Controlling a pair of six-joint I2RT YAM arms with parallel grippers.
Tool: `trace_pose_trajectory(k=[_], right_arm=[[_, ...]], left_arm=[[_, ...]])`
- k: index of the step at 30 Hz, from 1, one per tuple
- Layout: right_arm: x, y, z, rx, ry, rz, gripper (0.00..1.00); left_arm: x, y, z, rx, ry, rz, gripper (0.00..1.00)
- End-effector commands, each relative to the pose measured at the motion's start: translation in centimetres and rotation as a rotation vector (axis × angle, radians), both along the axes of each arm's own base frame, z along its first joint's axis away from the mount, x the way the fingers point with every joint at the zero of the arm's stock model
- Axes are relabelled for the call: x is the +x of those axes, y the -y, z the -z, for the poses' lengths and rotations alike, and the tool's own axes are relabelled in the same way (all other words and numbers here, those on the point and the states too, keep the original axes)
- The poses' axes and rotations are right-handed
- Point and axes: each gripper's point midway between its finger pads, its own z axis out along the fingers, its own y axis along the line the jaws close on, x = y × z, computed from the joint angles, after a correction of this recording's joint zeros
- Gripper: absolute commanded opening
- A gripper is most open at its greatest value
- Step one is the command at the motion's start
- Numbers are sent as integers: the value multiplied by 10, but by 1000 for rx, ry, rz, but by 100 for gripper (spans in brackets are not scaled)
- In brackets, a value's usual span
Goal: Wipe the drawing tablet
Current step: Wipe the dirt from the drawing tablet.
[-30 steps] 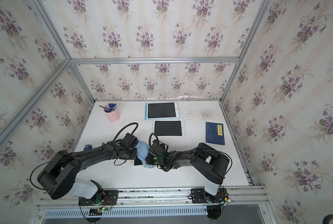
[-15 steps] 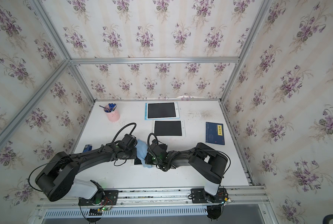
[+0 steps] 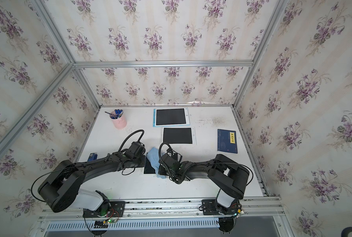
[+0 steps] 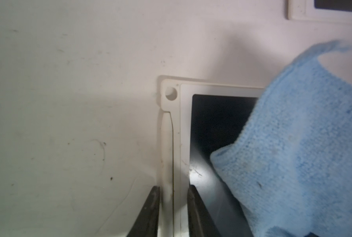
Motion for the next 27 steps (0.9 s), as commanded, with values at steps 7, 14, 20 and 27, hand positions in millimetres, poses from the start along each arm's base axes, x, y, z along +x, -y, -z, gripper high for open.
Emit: trace_pose_trajectory(k=[7,14,20,27], right_arm=[[-20,95,43,-376,-82,119,0],[-25,121,42,-392,-80,168,0],[-26,139,41,-418,-78,197,0],[-24,181,44,-450,-108,264,0]], left_arm=[[-59,-24,27,81,-253,3,27],[-58,-23,27,80,-252,1,26],[-59,-24,28,82,-258,3,27],[-59,-24,27,80,-254,2,27]])
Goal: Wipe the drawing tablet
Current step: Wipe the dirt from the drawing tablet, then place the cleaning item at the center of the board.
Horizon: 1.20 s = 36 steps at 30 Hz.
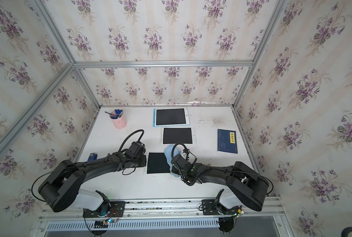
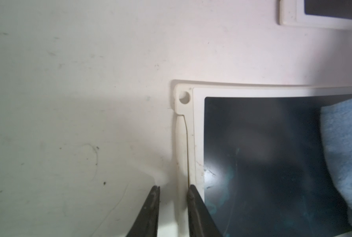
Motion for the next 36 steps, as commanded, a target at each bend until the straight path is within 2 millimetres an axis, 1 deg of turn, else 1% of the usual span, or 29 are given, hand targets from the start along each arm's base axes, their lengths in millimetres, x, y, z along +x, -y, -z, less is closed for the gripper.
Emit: trace_pose_trajectory(k=[1,4,6,7,9,13,16,17,19,23,27,29,31,32,33,34,35,36], right_arm=[[-36,86,36,-313,-171,46,0],[-32,110,30,-315,-174,107,0],[-26,117,17,-294,-134,152,0],[-22,122,5,-295,-101,186,0],[-13,124,-18,-273,-25,207,0],[2,133,-71,-271,117,249,0],[11,134,-95,-297,164,249,0],[13,134,-99,-305,171,247,0],[19,130,-103,-324,178,232,0],[28,123,-103,-355,174,210,0],[35,131,-110,-422,191,246,0],[41,135,-114,-415,186,253,0],[48,140,-112,-375,162,253,0],[52,144,-112,-360,157,259,0],[55,149,-112,-357,155,270,0],[58,160,-111,-369,149,298,0],[60,167,-110,-385,146,311,0],[63,173,-108,-405,138,319,0]], left_arm=[[-61,-27,27,97,-261,7,27],[-61,-27,27,96,-261,8,27],[-61,-27,27,97,-259,8,27],[-61,-27,26,95,-257,7,27],[-61,-28,25,97,-253,5,27],[-59,-29,20,100,-238,-4,28],[-56,-31,11,103,-217,-8,29],[-55,-32,8,108,-210,-9,29],[-50,-31,-6,98,-172,-8,30],[-41,-32,-27,88,-132,-7,32],[-33,-33,-43,79,-109,-4,35],[-29,-32,-49,56,-100,-4,37],[-25,-30,-56,12,-84,-3,39],[-23,-27,-59,-17,-75,1,41],[-22,-23,-63,-58,-67,10,50],[-20,-19,-67,-99,-52,14,57],[-19,-16,-70,-141,-46,21,62],[-20,-12,-73,-189,-43,27,65]])
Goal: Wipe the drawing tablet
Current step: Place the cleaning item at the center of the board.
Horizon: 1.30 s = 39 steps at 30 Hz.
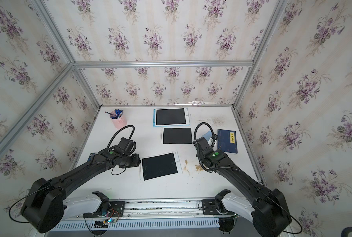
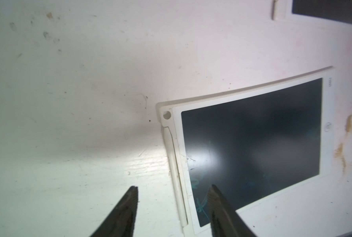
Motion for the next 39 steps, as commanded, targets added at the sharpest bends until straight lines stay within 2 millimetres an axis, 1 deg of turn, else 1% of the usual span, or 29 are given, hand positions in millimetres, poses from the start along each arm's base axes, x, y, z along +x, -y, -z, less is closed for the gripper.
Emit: trace_pose_trajectory(k=[1,3,5,8,10,12,13,15,17,22,28,31,39], right_arm=[[10,13,6,-38,-21,-12,0],[16,20,16,-36,-58,-1,0],[23,30,21,-52,-79,23,0],[35,49,15,-119,-75,81,0],[44,56,9,-173,-58,104,0],[50,59,9,-207,-66,120,0],[54,59,12,-218,-82,117,0],[56,60,14,-238,-122,140,0],[62,61,12,-247,-117,147,0],[58,71,1,-286,-107,209,0],[53,75,-6,-290,-82,218,0],[53,73,2,-281,-89,201,0],[56,68,44,-282,-196,167,0]], left_arm=[[-1,22,-12,-173,20,68,68],[-2,32,-21,-276,34,95,70],[-3,39,-28,-330,46,117,70],[-6,42,-35,-364,54,133,70],[-7,41,-38,-367,69,130,70],[-6,38,-38,-363,79,123,70],[-6,37,-37,-364,79,120,70],[-5,34,-35,-363,76,115,70],[-5,33,-34,-363,76,116,70],[-3,32,-29,-373,72,113,70],[2,31,-27,-387,74,111,69],[2,33,-25,-396,67,113,69],[2,35,-24,-419,65,113,69]])
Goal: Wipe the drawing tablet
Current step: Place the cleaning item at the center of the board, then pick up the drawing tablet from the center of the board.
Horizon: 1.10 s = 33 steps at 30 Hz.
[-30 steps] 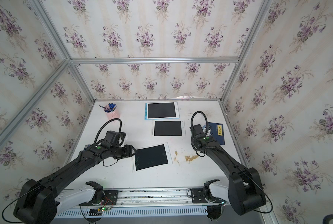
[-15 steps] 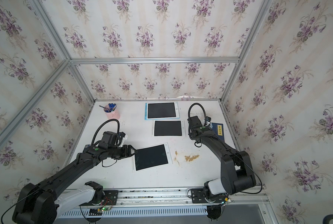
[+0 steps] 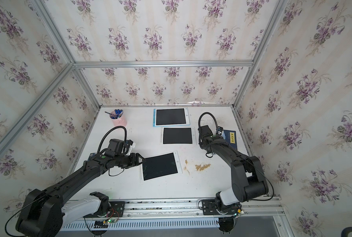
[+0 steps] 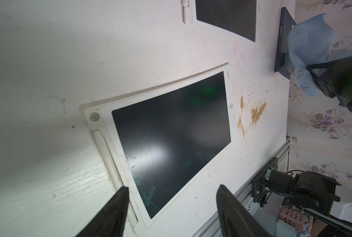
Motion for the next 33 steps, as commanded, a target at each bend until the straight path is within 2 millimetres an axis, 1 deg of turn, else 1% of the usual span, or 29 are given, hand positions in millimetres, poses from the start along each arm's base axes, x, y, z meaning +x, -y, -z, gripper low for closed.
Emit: trace_pose_trajectory(k=[1,4,8,12,14,16,18,19,20,21,22,23,26,28,29,31,33], right_arm=[[1,-1,12,1,-23,-2,0],[-4,-3,25,12,-57,-15,0],[-13,-11,40,69,-100,-34,0],[-22,-22,49,149,-106,-64,5],[-24,-22,51,158,-107,-69,11],[-25,-21,51,148,-114,-64,12],[-23,-20,48,139,-114,-65,29],[-21,-20,45,138,-108,-69,43],[-19,-20,41,135,-102,-75,61],[-16,-21,35,135,-90,-83,72],[-13,-22,27,133,-74,-97,81],[-9,-23,17,129,-51,-112,87],[-1,-24,-17,122,28,-157,89],[1,-35,-32,167,72,-223,89],[1,-46,-37,215,90,-281,89],[-3,-74,-41,328,117,-404,86],[-11,-114,-41,485,127,-571,81]], left_arm=[[6,4,-7,-23,44,15,69],[7,3,-7,-17,50,17,69],[11,5,-5,-20,49,22,70],[15,8,0,-26,21,35,70],[15,10,3,-35,8,37,70],[15,10,5,-42,3,33,70],[15,11,5,-51,3,33,70],[15,12,4,-55,5,35,70],[14,12,3,-55,8,36,70],[14,11,3,-52,6,36,70],[13,11,3,-49,7,37,70],[12,10,2,-48,6,34,70],[7,9,-2,-58,5,29,71],[3,8,-3,-61,2,27,72],[1,9,-3,-66,1,28,73],[-3,10,-2,-87,-9,27,75],[-7,13,1,-110,-35,27,75]])
